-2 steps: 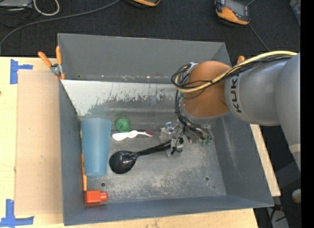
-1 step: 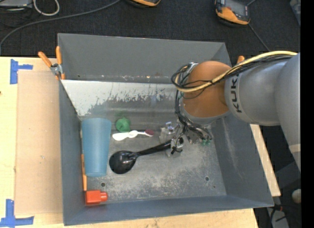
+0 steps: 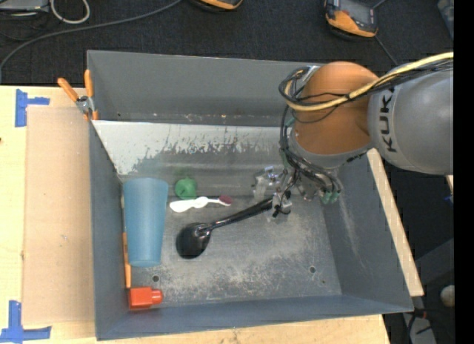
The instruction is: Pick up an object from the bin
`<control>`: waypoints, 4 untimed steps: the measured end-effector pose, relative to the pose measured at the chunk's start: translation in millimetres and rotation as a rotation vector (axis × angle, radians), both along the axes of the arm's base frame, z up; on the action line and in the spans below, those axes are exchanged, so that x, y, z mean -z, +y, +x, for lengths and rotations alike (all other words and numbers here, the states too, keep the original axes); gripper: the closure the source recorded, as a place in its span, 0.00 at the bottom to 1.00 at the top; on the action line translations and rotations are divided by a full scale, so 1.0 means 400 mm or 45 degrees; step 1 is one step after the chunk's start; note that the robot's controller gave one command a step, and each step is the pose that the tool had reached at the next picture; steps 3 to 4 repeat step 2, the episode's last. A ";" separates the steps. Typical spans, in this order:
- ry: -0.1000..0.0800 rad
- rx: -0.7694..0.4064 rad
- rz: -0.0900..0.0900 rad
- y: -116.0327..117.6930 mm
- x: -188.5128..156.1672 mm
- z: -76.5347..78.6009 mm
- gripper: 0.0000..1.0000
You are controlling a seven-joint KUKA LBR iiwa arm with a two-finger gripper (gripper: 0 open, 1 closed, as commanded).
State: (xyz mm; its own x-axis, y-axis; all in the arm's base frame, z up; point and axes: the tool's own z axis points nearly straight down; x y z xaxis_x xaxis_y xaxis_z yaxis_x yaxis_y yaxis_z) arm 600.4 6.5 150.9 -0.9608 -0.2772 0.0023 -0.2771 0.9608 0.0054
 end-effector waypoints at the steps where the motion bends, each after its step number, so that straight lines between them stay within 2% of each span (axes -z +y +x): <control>1: -0.003 -0.027 0.001 -0.008 -0.078 0.002 1.00; 2: -0.019 -0.019 0.002 0.019 -0.243 -0.018 1.00; 4: -0.019 -0.019 0.002 0.019 -0.243 -0.018 1.00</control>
Offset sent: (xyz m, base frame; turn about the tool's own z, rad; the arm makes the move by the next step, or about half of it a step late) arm -0.0084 0.0069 0.0940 -0.0144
